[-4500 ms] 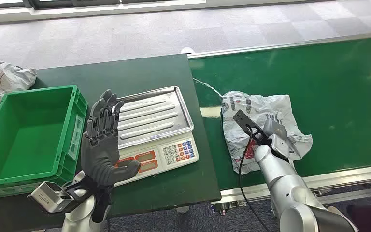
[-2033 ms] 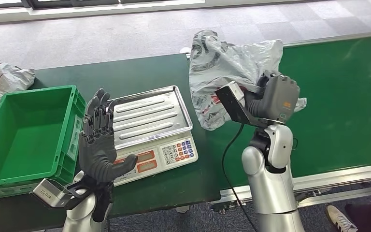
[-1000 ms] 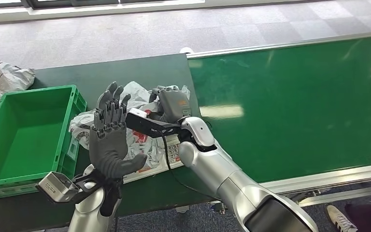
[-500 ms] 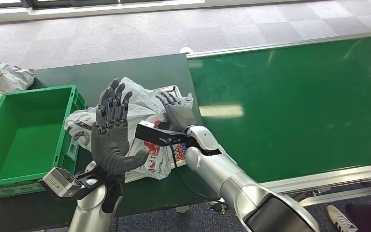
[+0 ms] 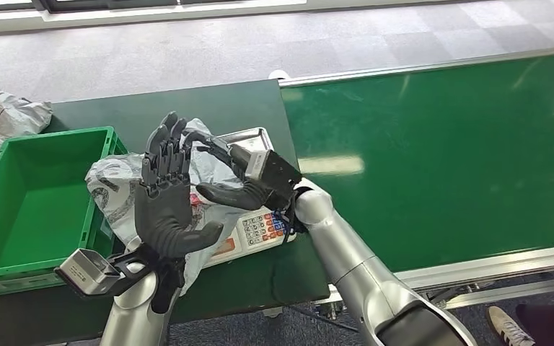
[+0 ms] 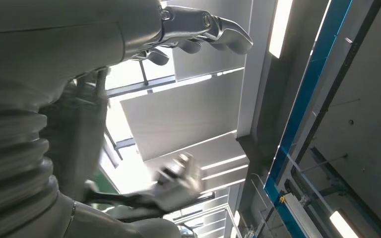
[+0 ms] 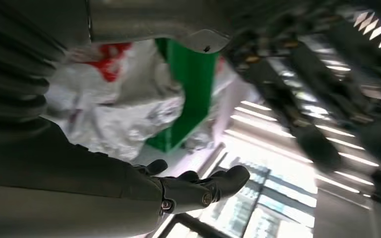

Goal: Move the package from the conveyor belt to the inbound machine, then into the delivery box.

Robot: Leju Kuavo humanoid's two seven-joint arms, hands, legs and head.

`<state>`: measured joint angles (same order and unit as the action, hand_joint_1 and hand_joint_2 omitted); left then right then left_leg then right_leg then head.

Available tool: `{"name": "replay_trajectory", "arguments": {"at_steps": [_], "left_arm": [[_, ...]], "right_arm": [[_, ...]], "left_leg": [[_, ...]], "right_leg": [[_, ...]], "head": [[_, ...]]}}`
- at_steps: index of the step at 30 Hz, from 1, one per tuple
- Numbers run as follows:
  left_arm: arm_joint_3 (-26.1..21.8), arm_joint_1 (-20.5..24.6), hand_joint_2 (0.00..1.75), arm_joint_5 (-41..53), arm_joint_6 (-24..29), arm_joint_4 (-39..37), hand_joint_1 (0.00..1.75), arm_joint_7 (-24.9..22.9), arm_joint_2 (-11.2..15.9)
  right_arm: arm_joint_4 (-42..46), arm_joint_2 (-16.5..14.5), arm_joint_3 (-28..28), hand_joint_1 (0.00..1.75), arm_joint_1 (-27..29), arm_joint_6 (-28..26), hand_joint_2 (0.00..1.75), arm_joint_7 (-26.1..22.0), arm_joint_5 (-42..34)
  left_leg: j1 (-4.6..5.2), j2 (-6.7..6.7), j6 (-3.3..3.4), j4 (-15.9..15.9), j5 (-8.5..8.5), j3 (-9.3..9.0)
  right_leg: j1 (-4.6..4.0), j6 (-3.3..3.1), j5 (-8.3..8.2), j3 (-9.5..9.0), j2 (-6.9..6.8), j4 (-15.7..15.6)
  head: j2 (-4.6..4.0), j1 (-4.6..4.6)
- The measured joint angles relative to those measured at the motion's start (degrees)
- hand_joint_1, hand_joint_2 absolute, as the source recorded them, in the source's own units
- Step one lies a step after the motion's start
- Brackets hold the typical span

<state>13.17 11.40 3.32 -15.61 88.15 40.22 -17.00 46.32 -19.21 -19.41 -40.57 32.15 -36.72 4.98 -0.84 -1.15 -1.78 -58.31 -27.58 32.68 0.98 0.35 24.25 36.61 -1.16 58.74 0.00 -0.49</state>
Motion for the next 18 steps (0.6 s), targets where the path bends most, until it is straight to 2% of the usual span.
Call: {"name": "replay_trajectory", "arguments": {"at_steps": [3,6,13,18], "left_arm": [[-0.11,-0.01,1.75,0.29,-0.05,0.01,0.00,0.00,-0.02],[-0.21,-0.05,1.75,0.68,-0.11,0.10,0.00,0.00,-0.02],[-1.20,-0.29,1.75,1.38,0.41,0.06,0.00,-0.32,-0.06],[-3.35,-0.64,1.75,7.08,4.80,-0.55,0.00,-2.56,-0.03]], "right_arm": [[8.59,0.40,3.38,0.00,2.65,5.89,0.00,0.59,-5.77],[14.54,0.58,5.33,0.00,4.38,7.18,0.00,1.11,-7.67],[23.58,1.22,7.93,0.00,7.72,5.64,0.00,0.14,-7.62],[31.78,1.48,8.27,0.00,12.10,2.23,0.00,-1.50,-4.94]], "left_leg": [[0.02,-0.01,0.02,0.00,-0.02,0.01],[0.03,-0.04,0.04,0.00,-0.03,0.01],[0.02,-0.04,0.03,0.00,-0.02,-0.04],[0.02,-0.03,0.03,0.01,-0.02,-0.01]], "right_leg": [[0.02,0.01,0.00,-0.01,0.00,-0.01],[0.04,0.01,0.00,-0.02,0.01,-0.01],[0.03,0.01,-0.01,-0.04,0.01,0.00],[0.02,0.01,0.00,-0.03,0.01,0.00]], "head": [[0.00,0.01],[0.00,0.01],[0.00,0.01],[0.00,0.00]]}}
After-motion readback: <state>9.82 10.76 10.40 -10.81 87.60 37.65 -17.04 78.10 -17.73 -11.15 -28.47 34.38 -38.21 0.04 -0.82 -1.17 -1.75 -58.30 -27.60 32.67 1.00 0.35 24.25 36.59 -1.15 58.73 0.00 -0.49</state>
